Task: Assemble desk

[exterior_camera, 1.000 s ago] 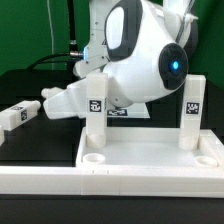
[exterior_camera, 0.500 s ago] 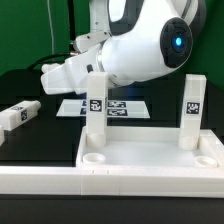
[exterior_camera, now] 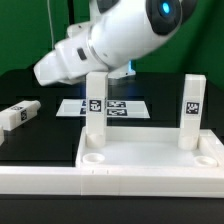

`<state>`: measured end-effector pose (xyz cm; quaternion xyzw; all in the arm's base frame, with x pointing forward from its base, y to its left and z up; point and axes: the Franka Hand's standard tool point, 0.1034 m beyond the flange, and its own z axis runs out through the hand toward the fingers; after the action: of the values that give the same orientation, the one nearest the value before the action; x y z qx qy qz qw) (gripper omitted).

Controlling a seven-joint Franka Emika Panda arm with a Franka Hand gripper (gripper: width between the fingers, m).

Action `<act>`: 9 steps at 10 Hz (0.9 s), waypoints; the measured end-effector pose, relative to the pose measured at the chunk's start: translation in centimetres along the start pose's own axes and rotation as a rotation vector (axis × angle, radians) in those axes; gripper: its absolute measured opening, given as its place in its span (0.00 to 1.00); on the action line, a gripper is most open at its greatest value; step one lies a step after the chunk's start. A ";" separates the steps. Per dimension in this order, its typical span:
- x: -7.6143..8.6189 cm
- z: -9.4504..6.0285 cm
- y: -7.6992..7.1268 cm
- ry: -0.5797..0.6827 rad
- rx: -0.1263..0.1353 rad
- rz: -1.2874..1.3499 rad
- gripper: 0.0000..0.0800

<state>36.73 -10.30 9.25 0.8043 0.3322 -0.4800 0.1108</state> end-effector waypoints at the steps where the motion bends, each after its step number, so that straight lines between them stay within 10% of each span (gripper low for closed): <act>1: -0.6 -0.6 0.1 0.078 0.003 0.000 0.36; 9: -2.5 -2.5 0.1 0.572 0.021 0.009 0.36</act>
Offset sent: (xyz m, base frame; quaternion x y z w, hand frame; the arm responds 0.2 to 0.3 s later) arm -0.0163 -0.0027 0.0387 0.0191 0.1847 0.0050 0.9826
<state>37.74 -10.24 12.67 0.9096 0.3414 -0.2366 0.0064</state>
